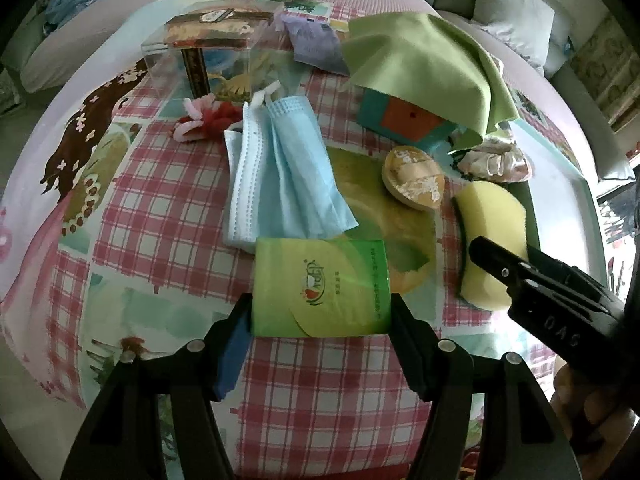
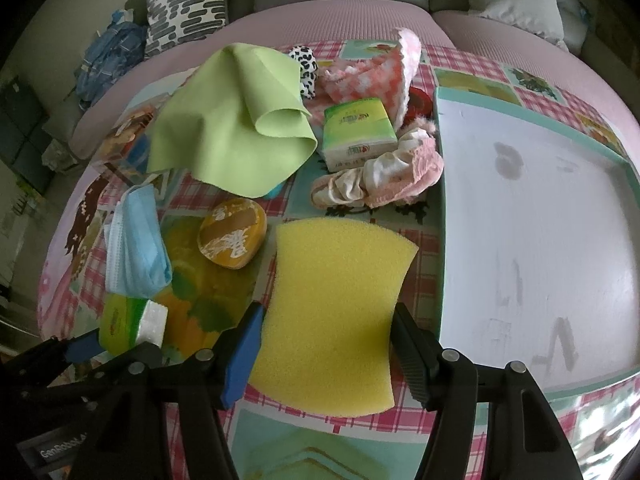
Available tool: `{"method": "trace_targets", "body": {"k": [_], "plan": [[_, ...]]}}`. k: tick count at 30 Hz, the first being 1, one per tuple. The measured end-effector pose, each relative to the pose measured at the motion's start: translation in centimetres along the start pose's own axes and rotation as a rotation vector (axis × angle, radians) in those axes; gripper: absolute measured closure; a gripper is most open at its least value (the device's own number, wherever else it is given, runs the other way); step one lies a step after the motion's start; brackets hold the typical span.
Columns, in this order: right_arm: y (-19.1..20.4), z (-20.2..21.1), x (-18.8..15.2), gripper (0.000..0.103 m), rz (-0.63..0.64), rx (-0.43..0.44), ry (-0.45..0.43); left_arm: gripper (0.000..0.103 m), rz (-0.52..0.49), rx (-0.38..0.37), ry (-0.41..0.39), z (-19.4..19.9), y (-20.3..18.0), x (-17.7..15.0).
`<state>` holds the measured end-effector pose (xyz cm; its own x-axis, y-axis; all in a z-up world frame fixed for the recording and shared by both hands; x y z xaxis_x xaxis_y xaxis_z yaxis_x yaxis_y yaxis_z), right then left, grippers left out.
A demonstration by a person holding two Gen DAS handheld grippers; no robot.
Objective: Organize soft objects
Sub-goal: 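Lift the tissue pack with the left tool while the right tool carries the sponge to the white tray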
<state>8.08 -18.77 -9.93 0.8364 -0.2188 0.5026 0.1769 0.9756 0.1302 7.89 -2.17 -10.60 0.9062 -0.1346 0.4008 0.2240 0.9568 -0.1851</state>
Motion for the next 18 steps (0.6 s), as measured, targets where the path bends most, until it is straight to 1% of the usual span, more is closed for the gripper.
{"method": "trace_targets", "body": {"k": [8,10,18], "plan": [[-0.2,0.3,-0.3,0.037,-0.008,0.021,0.004,0.036,-0.015,0.038,0.030,-0.6,-0.2,-0.9],[-0.2,0.3,-0.4,0.037,-0.009,0.023,0.005,0.036,-0.024,0.050,0.024,-0.5,-0.4,-1.1],[-0.3,0.4,-0.5,0.037,-0.021,0.033,0.008,0.037,-0.048,0.053,0.012,-0.1,-1.8,-1.0]]}}
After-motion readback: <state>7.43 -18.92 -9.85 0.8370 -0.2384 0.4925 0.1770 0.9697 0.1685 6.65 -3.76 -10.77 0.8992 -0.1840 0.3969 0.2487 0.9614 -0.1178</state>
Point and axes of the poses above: each gripper's, at about its wrist camera, not at the fingertips, and z roughly against the way its jaws point, y to its left, x to its top, the point moved 7 cm from there along -z, roughly the way its jaws point, and after that the axes turned 7 degrees about -y, right-handed, at the moved point
